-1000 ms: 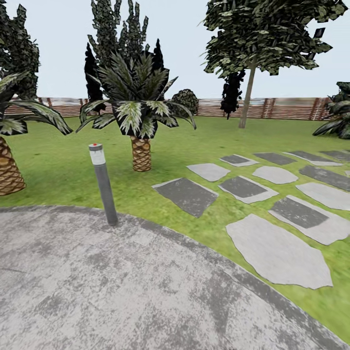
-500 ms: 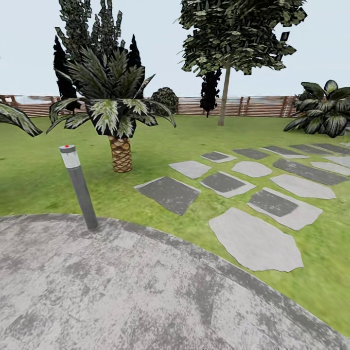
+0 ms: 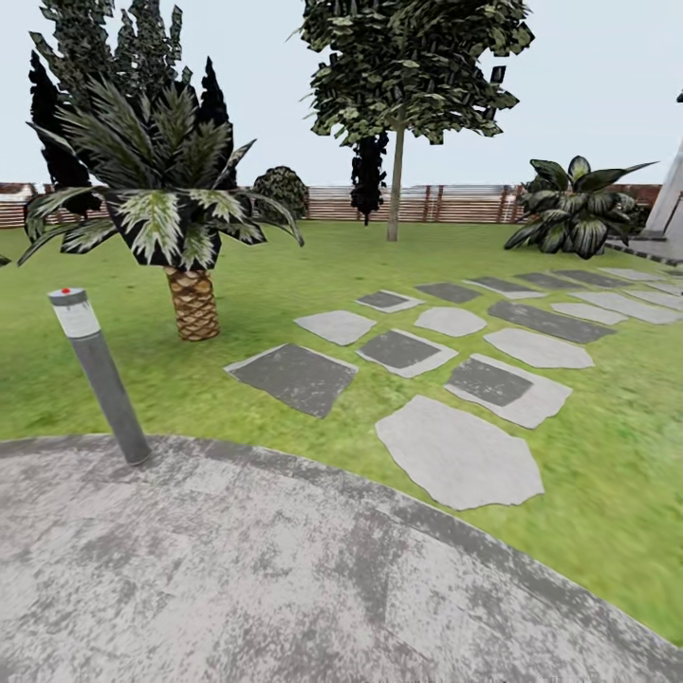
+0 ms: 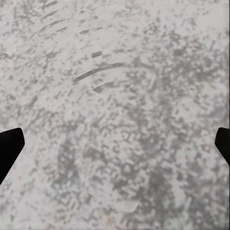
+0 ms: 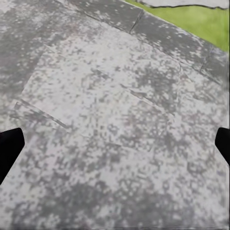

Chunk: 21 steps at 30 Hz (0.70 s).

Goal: In the garden, pick up the pesticide atomizer on the floor and spray pesticide onto both trees until each tree trunk is fully covered.

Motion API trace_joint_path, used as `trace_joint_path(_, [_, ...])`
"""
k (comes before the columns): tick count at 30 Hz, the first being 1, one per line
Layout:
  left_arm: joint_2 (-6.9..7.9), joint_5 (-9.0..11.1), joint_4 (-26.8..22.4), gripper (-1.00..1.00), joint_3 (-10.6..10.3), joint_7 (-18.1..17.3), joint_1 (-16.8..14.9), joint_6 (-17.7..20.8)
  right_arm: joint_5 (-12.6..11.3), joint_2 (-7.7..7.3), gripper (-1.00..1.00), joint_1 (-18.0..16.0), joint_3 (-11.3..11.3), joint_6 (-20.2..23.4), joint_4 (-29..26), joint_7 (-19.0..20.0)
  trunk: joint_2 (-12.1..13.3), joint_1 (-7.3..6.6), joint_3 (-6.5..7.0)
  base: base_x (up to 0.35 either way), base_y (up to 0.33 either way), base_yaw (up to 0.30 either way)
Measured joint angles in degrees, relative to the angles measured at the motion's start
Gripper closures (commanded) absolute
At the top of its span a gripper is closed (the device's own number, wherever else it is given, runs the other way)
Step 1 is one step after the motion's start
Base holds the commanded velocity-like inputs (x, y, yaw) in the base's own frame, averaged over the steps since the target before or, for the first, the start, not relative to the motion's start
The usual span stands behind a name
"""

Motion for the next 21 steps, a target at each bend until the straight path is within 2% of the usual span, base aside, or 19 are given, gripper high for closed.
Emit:
trace_joint_path(6, [0.03, -0.04, -0.02, -1.00, 0.00, 0.00, 0.00, 0.00, 0.00, -0.01, -1.00, -0.02, 0.00, 0.00, 0.00, 0.00, 0.00, 0.00, -0.20, 0.009, 0.000, -0.265])
trace_joint_path(11, [0.06, -0.08, 0.00, -1.00, -0.07, 0.00, 0.00, 0.01, 0.00, 0.00, -1.00, -0.02, 0.00, 0.00, 0.01, 0.00, 0.00, -0.03, -0.37, 0.261, 0.039, -0.265])
trace_joint_path(21, [0.10, -0.08, 0.04, -1.00, -0.15, 0.00, 0.00, 0.05, 0.00, -0.01, -1.00, -0.03, 0.02, -0.01, 0.03, 0.00, 0.00, -0.02, -0.71, 0.081, 0.244, -0.265])
